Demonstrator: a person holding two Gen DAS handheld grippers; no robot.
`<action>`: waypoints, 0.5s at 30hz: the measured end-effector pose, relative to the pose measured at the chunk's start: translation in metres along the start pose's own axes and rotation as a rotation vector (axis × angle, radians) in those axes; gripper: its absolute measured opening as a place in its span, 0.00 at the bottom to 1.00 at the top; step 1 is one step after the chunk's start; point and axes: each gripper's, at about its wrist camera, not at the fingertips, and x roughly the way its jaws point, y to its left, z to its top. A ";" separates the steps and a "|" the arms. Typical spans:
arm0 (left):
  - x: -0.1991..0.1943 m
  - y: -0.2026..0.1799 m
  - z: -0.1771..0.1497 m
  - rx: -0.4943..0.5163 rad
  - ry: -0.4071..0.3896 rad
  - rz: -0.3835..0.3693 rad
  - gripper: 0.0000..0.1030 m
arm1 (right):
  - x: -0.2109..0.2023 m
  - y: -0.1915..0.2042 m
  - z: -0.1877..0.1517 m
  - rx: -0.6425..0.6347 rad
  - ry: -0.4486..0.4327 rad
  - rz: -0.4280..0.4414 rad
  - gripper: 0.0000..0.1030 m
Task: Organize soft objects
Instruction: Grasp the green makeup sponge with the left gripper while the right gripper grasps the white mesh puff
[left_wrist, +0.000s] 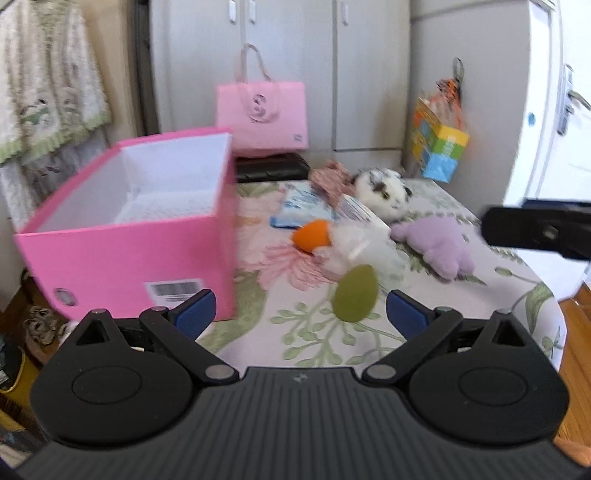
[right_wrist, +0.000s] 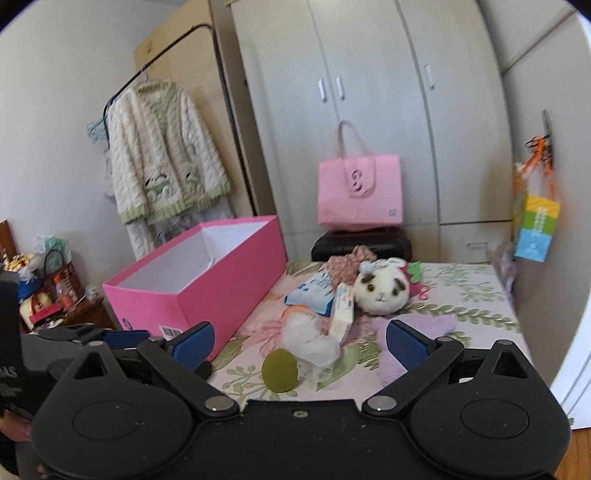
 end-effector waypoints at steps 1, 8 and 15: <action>0.005 -0.003 -0.001 0.011 0.001 -0.018 0.97 | 0.008 -0.001 0.001 0.001 0.015 0.016 0.97; 0.050 -0.013 -0.008 0.033 0.015 -0.093 0.85 | 0.061 -0.017 0.000 0.036 0.152 0.090 0.88; 0.085 -0.008 -0.015 0.012 0.011 -0.152 0.73 | 0.104 -0.031 -0.002 0.068 0.254 0.142 0.82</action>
